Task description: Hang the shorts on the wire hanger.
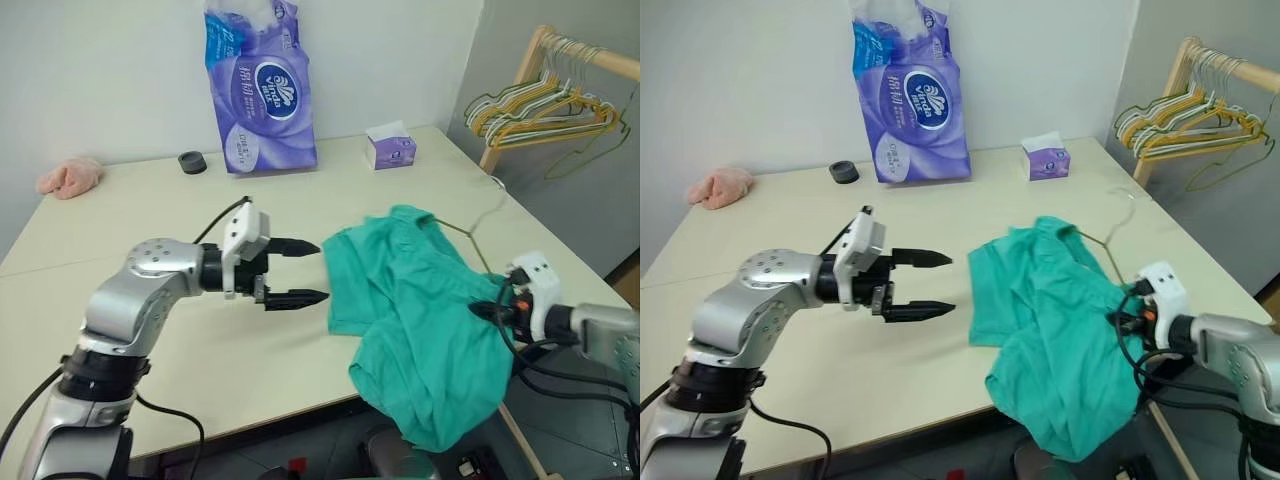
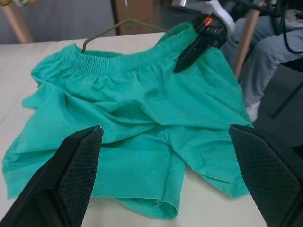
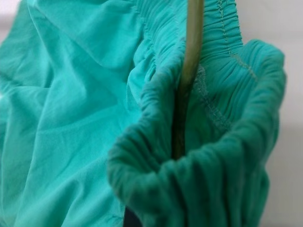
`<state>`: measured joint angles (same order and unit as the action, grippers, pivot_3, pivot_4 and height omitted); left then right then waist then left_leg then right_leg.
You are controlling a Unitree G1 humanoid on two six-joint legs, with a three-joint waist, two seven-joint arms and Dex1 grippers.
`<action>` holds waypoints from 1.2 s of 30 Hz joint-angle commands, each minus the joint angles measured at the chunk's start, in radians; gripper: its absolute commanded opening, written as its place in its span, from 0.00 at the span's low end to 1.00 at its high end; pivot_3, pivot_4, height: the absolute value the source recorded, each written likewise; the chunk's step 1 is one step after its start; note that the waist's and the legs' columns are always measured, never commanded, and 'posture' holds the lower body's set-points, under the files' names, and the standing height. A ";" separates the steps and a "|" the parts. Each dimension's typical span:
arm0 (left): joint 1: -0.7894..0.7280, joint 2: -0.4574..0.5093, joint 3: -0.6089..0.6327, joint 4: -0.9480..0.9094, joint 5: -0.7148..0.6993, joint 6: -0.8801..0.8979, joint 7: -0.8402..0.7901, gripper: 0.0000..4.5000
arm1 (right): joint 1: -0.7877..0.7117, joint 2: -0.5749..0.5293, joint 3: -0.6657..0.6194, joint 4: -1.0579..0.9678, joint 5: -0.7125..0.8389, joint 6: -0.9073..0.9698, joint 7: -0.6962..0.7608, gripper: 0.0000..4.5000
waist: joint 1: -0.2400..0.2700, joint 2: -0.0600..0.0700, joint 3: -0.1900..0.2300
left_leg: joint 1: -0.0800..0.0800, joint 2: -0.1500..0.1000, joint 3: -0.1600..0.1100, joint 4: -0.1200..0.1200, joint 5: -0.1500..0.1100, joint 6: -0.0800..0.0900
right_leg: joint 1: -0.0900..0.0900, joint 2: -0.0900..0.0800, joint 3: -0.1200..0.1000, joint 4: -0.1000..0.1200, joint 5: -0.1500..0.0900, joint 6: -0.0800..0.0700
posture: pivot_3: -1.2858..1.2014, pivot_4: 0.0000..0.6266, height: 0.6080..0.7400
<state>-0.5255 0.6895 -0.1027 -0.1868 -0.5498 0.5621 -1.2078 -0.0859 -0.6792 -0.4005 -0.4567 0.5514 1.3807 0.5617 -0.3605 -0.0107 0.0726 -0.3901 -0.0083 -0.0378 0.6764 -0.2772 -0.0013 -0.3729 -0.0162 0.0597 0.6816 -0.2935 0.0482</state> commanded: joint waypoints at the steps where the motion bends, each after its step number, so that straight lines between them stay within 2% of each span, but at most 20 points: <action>1: -0.056 -0.034 -0.028 0.002 -0.013 0.003 -0.022 0.99 | 0.025 0.006 -0.167 -0.059 -0.010 0.037 -0.060 0.00 | -0.015 0.003 0.002 | 0.000 0.000 0.001 0.000 0.000 0.000 | 0.000 0.002 0.001 0.000 0.000 0.000 | 0.29 0.13 1.00; 5: -0.096 -0.083 -0.069 0.006 0.003 -0.007 -0.027 0.99 | 0.040 0.016 -0.293 -0.061 -0.039 0.053 -0.116 0.00 | -0.051 0.004 0.003 | 0.001 0.000 0.005 -0.001 -0.001 0.002 | 0.000 0.003 0.004 -0.001 -0.004 0.006 | 0.29 0.14 1.00; 7: -0.126 -0.121 -0.113 0.005 0.052 -0.033 -0.001 0.99 | -0.008 0.002 -0.353 -0.032 -0.082 0.069 -0.177 0.00 | -0.065 0.004 0.003 | 0.001 0.000 0.006 -0.001 -0.002 0.003 | 0.000 0.003 0.005 -0.001 -0.004 0.006 | 0.28 0.15 1.00; 11: -0.167 -0.186 -0.157 0.010 0.102 -0.040 0.047 0.99 | -0.096 -0.061 -0.382 0.035 -0.146 0.057 -0.249 0.00 | -0.097 0.005 0.004 | 0.005 0.000 0.013 -0.001 -0.004 0.007 | 0.001 0.003 0.012 -0.002 -0.004 0.006 | 0.28 0.15 1.00; 18: -0.244 -0.314 -0.180 0.058 0.142 -0.042 0.136 0.99 | -0.348 -0.175 -0.338 0.226 -0.231 0.041 -0.348 0.00 | -0.140 0.004 0.009 | 0.008 -0.001 0.016 -0.004 -0.008 0.012 | 0.004 0.002 0.014 -0.004 -0.005 0.007 | 0.29 0.17 1.00; 27: -0.297 -0.377 -0.196 0.085 0.173 -0.069 0.151 0.99 | -0.604 -0.259 -0.284 0.538 -0.287 -0.026 -0.398 0.00 | -0.165 0.006 0.029 | 0.011 -0.001 0.023 -0.011 -0.007 0.012 | 0.006 0.001 0.020 -0.006 -0.006 0.010 | 0.29 0.21 1.00; 34: -0.363 -0.430 -0.200 0.136 0.180 -0.115 0.141 0.99 | -0.754 -0.308 -0.247 0.727 -0.297 0.064 -0.407 0.00 | -0.168 0.007 0.048 | 0.014 -0.002 0.031 -0.012 -0.008 0.012 | 0.006 0.001 0.028 -0.006 -0.005 0.008 | 0.29 0.24 1.00; 36: -0.385 -0.444 -0.194 0.154 0.179 -0.121 0.140 0.99 | -0.777 -0.306 -0.247 0.749 -0.294 0.108 -0.404 0.00 | -0.169 0.006 0.053 | 0.015 -0.002 0.034 -0.013 -0.008 0.012 | 0.006 0.001 0.030 -0.006 -0.007 0.012 | 0.29 0.24 1.00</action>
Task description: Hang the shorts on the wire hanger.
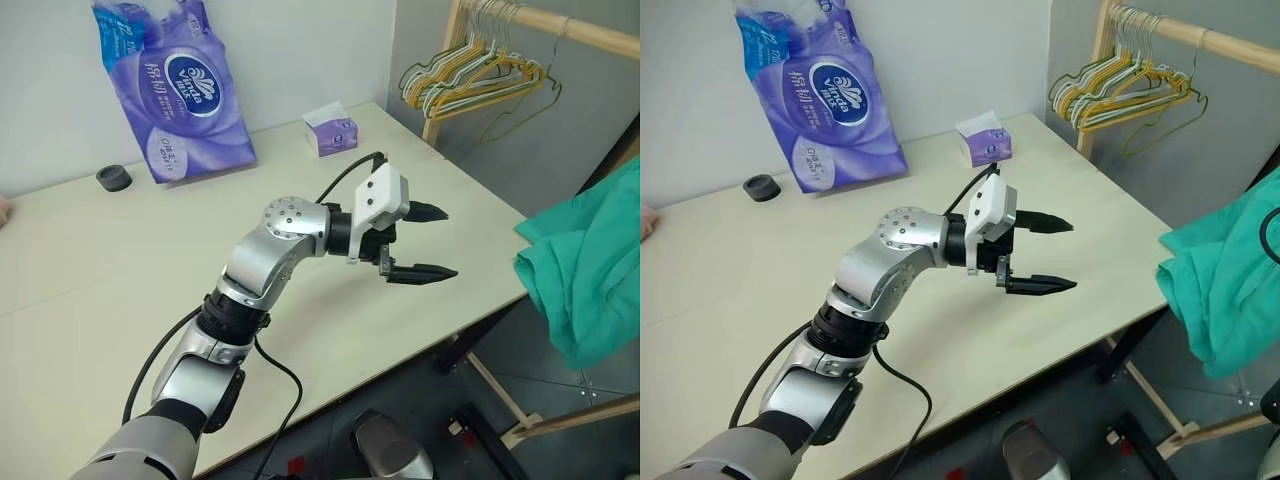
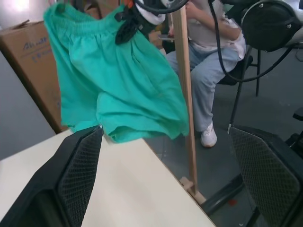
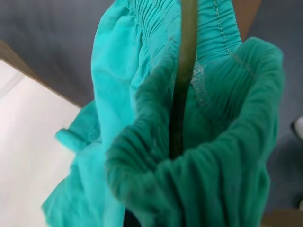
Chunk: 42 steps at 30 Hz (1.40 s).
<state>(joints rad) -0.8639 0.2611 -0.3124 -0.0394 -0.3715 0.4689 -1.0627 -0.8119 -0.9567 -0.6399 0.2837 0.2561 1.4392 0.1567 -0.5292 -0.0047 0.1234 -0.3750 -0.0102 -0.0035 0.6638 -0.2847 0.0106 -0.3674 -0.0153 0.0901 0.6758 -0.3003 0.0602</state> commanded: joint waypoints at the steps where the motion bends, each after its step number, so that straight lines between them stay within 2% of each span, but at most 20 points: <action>1: -0.058 -0.021 0.018 0.017 0.002 -0.034 -0.005 0.99 | -0.062 -0.024 -0.012 0.017 0.000 0.063 -0.004 0.00 | -0.001 0.000 0.004 | 0.000 0.000 0.001 0.000 0.000 0.000 | 0.000 0.000 0.001 0.000 0.000 0.000 | 0.29 0.24 1.00; 13: -0.115 -0.049 0.025 0.080 -0.009 -0.060 -0.028 0.99 | -0.112 0.054 -0.091 -0.062 -0.017 0.164 -0.035 0.00 | -0.023 -0.004 0.009 | 0.001 0.000 0.006 0.000 0.000 0.000 | 0.000 -0.001 0.006 -0.001 0.000 0.004 | 0.28 0.24 1.00; 16: -0.125 -0.057 0.023 0.095 -0.002 -0.072 -0.034 1.00 | -0.135 0.096 -0.140 -0.111 -0.018 0.175 -0.070 0.16 | -0.025 -0.004 0.009 | 0.001 0.000 0.006 -0.001 0.000 -0.001 | -0.001 -0.001 0.006 -0.001 0.000 0.005 | 0.28 0.24 1.00; 26: -0.134 -0.076 0.010 0.132 0.025 -0.120 -0.053 1.00 | -0.248 0.227 -0.237 -0.301 -0.079 0.175 -0.234 0.90 | -0.053 -0.003 0.009 | 0.001 0.000 0.006 -0.002 0.000 -0.001 | -0.001 -0.001 0.007 -0.001 0.000 0.006 | 0.28 0.22 1.00; 28: -0.136 -0.080 0.010 0.137 0.029 -0.126 -0.055 1.00 | -0.274 0.250 -0.227 -0.349 -0.106 0.175 -0.265 0.99 | -0.055 -0.002 0.010 | 0.001 0.000 0.006 -0.002 0.000 -0.001 | -0.002 -0.001 0.007 -0.001 0.000 0.006 | 0.28 0.22 1.00; 30: -0.137 -0.083 0.010 0.142 0.032 -0.131 -0.056 1.00 | -0.292 0.265 -0.201 -0.388 -0.126 0.175 -0.277 0.99 | -0.059 -0.002 0.010 | 0.001 0.000 0.006 -0.002 0.000 -0.001 | -0.002 -0.001 0.007 -0.001 0.000 0.006 | 0.28 0.21 1.00; 35: -0.131 -0.086 0.011 0.144 0.044 -0.138 -0.059 1.00 | -0.251 0.246 -0.078 -0.437 -0.144 0.036 -0.261 0.99 | -0.074 -0.002 0.010 | 0.001 0.000 0.006 -0.002 0.000 -0.001 | -0.002 -0.001 0.007 0.000 -0.001 0.006 | 0.28 0.21 1.00; 38: -0.125 -0.083 0.012 0.144 0.050 -0.141 -0.058 1.00 | -0.206 0.212 -0.010 -0.438 -0.148 -0.093 -0.226 0.99 | -0.074 -0.002 0.010 | 0.001 0.000 0.006 -0.002 -0.001 -0.001 | -0.002 -0.001 0.006 -0.001 -0.001 0.007 | 0.28 0.20 1.00; 42: -0.116 -0.075 0.018 0.140 0.058 -0.140 -0.048 1.00 | -0.111 0.156 0.086 -0.445 -0.168 -0.380 -0.152 0.99 | -0.075 -0.002 0.010 | 0.001 -0.001 0.006 -0.002 -0.001 -0.001 | -0.002 -0.003 0.007 -0.001 -0.001 0.007 | 0.29 0.20 1.00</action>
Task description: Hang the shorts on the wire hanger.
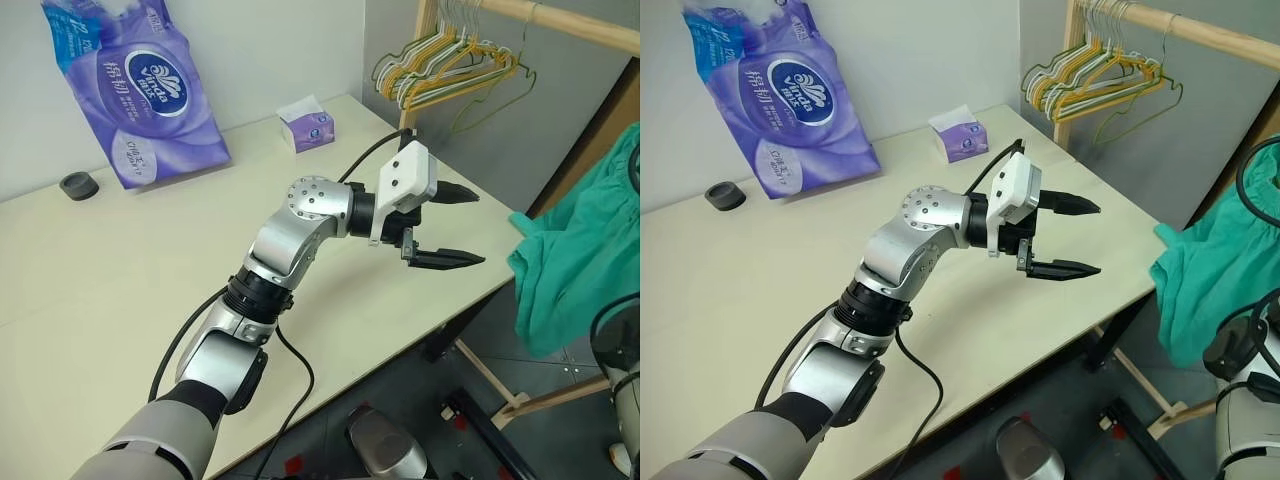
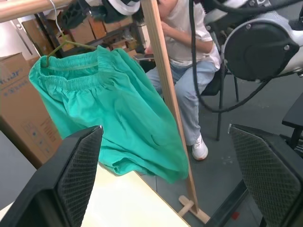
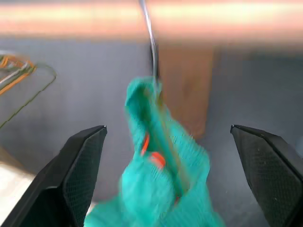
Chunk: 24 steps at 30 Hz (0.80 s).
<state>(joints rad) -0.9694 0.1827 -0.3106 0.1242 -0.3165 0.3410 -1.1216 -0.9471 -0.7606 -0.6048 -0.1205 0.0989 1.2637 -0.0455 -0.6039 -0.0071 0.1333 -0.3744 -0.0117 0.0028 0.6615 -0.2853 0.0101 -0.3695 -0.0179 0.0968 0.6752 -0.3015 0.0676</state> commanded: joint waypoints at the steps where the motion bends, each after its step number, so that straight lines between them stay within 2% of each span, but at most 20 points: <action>1: -0.007 0.006 0.020 -0.027 0.003 -0.008 0.015 1.00 | 0.036 -0.032 0.066 -0.054 0.002 -0.258 0.074 0.99 | -0.001 0.000 0.000 | 0.000 0.000 0.000 0.000 0.000 0.000 | 0.000 0.000 0.000 0.000 0.000 0.000 | 0.29 0.20 1.00; 6: 0.043 0.051 0.053 -0.062 0.003 0.025 0.059 1.00 | 0.130 0.020 0.183 -0.163 0.117 -0.411 0.275 0.99 | -0.010 -0.001 0.000 | 0.001 0.000 0.000 0.000 0.000 0.000 | 0.000 0.000 0.000 0.001 0.000 0.001 | 0.29 0.20 1.00; 11: 0.156 0.135 0.130 -0.132 0.027 0.087 0.195 1.00 | 0.261 0.135 0.267 -0.258 0.249 -0.443 0.407 0.99 | -0.008 -0.002 0.000 | 0.001 0.002 -0.001 0.000 0.000 0.000 | 0.000 0.001 -0.001 0.002 0.000 0.000 | 0.31 0.18 1.00; 14: 0.283 0.184 0.213 -0.199 0.074 0.116 0.349 1.00 | 0.332 0.229 0.343 -0.259 0.295 -0.496 0.461 0.99 | 0.006 -0.003 0.000 | 0.001 0.001 -0.002 0.001 0.000 0.000 | 0.000 -0.001 -0.001 0.003 0.003 -0.004 | 0.34 0.17 1.00; 18: 0.398 0.207 0.287 -0.283 0.107 0.210 0.510 1.00 | 0.385 0.306 0.428 -0.205 0.266 -0.618 0.486 0.99 | 0.051 -0.005 -0.001 | 0.002 0.001 -0.004 0.003 0.000 0.000 | -0.001 -0.004 -0.003 0.005 0.003 -0.004 | 0.36 0.16 1.00; 20: 0.528 0.216 0.339 -0.380 0.158 0.246 0.624 1.00 | 0.422 0.366 0.522 -0.132 0.234 -0.713 0.519 0.99 | 0.076 -0.007 -0.002 | 0.001 0.001 -0.004 0.004 0.000 0.000 | -0.003 -0.004 -0.003 0.005 0.004 -0.003 | 0.38 0.17 1.00; 22: 0.647 0.162 0.433 -0.464 0.159 0.326 0.754 1.00 | 0.449 0.429 0.587 -0.061 0.227 -0.772 0.548 0.99 | 0.103 -0.011 -0.005 | 0.002 0.002 -0.005 0.003 0.000 0.000 | -0.003 -0.004 -0.004 0.005 0.004 -0.003 | 0.40 0.16 1.00; 24: 0.745 0.123 0.480 -0.507 0.205 0.324 0.864 1.00 | 0.464 0.460 0.642 0.000 0.211 -0.826 0.591 0.99 | 0.139 -0.011 -0.005 | 0.002 0.003 -0.007 0.003 0.000 -0.001 | -0.003 -0.003 -0.006 0.006 0.004 -0.003 | 0.42 0.15 1.00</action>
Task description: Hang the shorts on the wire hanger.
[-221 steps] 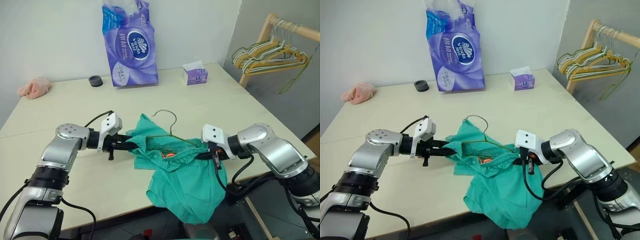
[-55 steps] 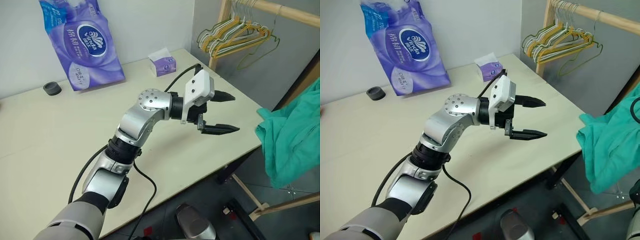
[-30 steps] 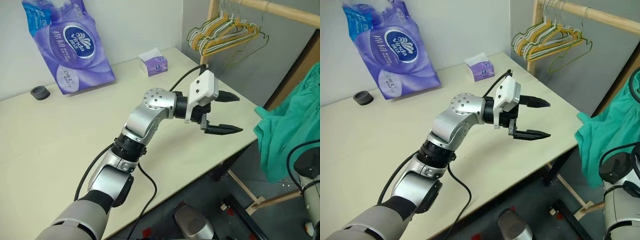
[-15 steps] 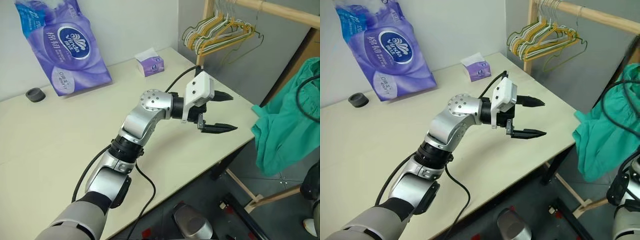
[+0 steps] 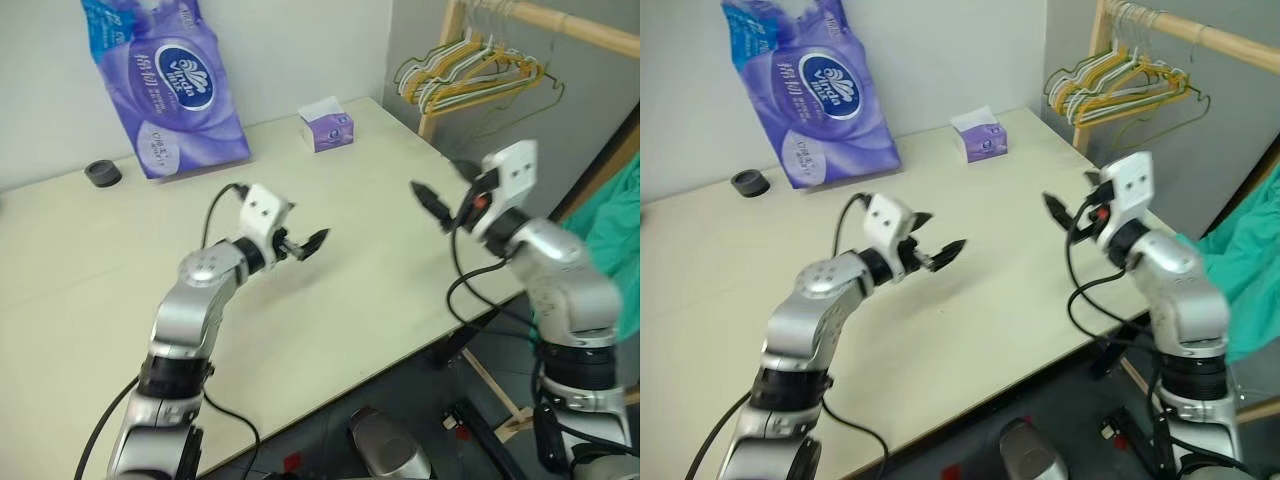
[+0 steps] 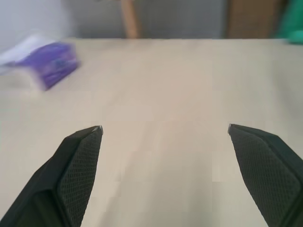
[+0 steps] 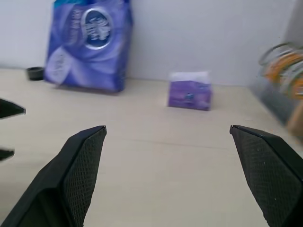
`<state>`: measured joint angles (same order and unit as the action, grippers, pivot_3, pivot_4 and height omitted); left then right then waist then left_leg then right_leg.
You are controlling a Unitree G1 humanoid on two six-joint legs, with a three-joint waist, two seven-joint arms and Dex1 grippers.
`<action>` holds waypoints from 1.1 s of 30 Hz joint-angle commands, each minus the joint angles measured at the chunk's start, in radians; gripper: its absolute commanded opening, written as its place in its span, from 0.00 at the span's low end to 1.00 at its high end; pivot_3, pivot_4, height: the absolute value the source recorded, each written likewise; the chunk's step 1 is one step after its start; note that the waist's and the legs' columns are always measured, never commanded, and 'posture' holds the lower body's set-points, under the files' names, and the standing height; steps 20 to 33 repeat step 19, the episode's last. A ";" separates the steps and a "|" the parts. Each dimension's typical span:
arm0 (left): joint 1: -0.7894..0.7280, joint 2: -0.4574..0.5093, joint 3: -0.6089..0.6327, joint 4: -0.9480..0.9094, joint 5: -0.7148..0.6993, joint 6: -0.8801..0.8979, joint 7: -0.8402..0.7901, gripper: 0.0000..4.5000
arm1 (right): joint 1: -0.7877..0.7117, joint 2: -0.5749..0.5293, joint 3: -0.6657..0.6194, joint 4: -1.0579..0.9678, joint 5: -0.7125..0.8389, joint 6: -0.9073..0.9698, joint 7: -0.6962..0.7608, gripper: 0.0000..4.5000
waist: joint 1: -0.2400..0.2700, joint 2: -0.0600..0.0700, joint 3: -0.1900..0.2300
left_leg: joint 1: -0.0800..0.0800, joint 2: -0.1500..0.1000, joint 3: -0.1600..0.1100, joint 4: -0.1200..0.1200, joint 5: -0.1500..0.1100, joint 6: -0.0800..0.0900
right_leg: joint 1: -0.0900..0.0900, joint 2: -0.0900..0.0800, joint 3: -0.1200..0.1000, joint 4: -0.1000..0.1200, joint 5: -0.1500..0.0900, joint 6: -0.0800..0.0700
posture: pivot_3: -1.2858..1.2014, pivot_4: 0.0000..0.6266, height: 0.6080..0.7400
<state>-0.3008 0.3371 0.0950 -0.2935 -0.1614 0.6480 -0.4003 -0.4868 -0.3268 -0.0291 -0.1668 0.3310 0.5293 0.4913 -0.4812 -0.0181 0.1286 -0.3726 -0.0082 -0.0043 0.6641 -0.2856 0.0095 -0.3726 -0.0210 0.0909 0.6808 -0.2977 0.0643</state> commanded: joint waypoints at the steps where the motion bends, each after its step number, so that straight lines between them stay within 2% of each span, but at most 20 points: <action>1: 0.114 -0.057 0.108 -0.093 0.072 0.013 0.204 1.00 | 0.001 0.039 0.087 0.085 -0.042 -0.125 0.058 0.99 | 0.041 0.000 0.000 | 0.000 0.000 0.000 0.000 0.000 0.000 | -0.001 0.000 0.000 0.000 0.000 0.000 | 0.42 0.15 1.00; 3: 0.184 -0.084 0.161 -0.088 0.109 -0.033 0.290 1.00 | -0.024 0.066 0.108 0.183 -0.075 -0.194 0.056 0.99 | 0.084 -0.001 0.000 | -0.002 0.000 -0.004 0.001 0.000 0.000 | -0.001 0.000 -0.003 0.001 0.001 -0.002 | 0.43 0.14 1.00; 6: 0.227 -0.099 0.197 -0.080 0.109 -0.059 0.326 1.00 | -0.061 0.095 0.106 0.299 -0.095 -0.253 0.051 0.99 | 0.152 -0.002 -0.001 | -0.004 -0.001 -0.007 0.003 0.000 -0.001 | -0.002 0.000 -0.006 0.000 0.004 -0.004 | 0.44 0.11 1.00; 10: 0.216 -0.092 0.208 -0.065 0.099 -0.064 0.335 1.00 | -0.086 0.111 0.109 0.383 -0.116 -0.320 0.063 0.99 | 0.233 -0.002 -0.002 | -0.010 -0.001 -0.017 0.011 0.000 -0.002 | -0.002 -0.001 -0.017 0.000 0.005 -0.005 | 0.45 0.10 1.00; 14: 0.168 -0.079 0.197 -0.026 0.099 -0.076 0.332 1.00 | -0.086 0.122 0.109 0.420 -0.129 -0.359 0.065 0.99 | 0.286 -0.002 -0.002 | -0.012 -0.001 -0.019 0.013 0.001 -0.005 | -0.002 -0.002 -0.019 0.000 0.005 -0.006 | 0.45 0.10 1.00; 19: 0.144 -0.088 0.188 0.014 0.110 -0.126 0.348 1.00 | -0.074 0.133 0.116 0.427 -0.133 -0.378 0.070 0.99 | 0.295 -0.002 -0.002 | -0.013 -0.001 -0.020 0.013 0.001 -0.006 | -0.002 -0.002 -0.020 0.000 0.006 -0.007 | 0.46 0.12 1.00; 33: 0.144 -0.088 0.188 0.014 0.110 -0.126 0.348 1.00 | -0.074 0.133 0.116 0.427 -0.133 -0.378 0.070 0.99 | 0.295 -0.002 -0.002 | -0.013 -0.001 -0.020 0.013 0.001 -0.006 | -0.002 -0.002 -0.020 0.000 0.006 -0.007 | 0.46 0.12 1.00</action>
